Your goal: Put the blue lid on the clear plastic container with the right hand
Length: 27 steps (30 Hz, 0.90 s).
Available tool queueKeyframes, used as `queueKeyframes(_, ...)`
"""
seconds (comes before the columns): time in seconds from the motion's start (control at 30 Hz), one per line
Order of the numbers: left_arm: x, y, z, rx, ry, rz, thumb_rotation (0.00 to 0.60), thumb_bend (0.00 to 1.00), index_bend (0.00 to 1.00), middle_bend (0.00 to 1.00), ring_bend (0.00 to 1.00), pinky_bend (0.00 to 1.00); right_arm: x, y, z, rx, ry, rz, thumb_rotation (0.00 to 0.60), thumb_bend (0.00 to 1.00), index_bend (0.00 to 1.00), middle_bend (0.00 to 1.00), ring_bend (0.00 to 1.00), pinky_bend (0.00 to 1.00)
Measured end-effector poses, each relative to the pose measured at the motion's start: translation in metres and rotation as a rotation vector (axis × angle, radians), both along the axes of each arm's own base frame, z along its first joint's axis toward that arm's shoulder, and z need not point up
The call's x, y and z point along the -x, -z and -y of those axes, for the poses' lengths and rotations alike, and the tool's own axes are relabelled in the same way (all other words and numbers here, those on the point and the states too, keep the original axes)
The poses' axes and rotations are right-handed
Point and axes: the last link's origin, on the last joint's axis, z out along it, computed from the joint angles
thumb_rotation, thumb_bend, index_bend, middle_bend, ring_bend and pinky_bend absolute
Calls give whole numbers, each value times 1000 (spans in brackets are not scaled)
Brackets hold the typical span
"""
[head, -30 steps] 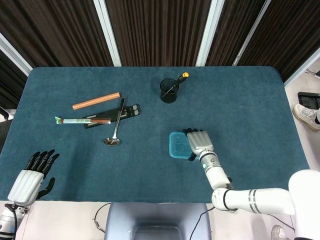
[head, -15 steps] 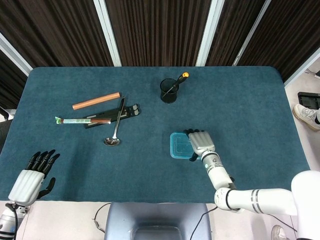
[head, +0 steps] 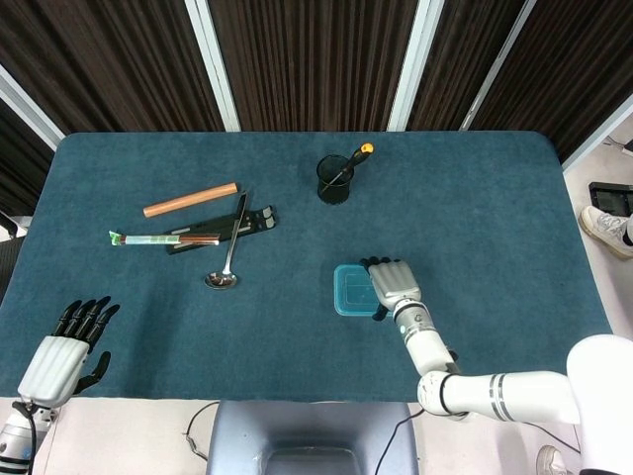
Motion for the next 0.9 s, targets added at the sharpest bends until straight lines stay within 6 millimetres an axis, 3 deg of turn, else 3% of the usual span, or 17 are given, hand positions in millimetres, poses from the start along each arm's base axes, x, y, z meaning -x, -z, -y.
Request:
queueKeyframes(0.63, 0, -1, 1, 0, 2, 3, 600, 496, 0, 2, 1, 42, -7, 5, -1, 7, -16, -144, 600, 211, 689, 568, 481, 337)
queueKeyframes(0.9, 0, -1, 1, 1, 3, 4, 600, 497, 0, 1, 1, 41, -5, 3, -1, -6, -19, -148, 600, 211, 521, 467, 363, 272)
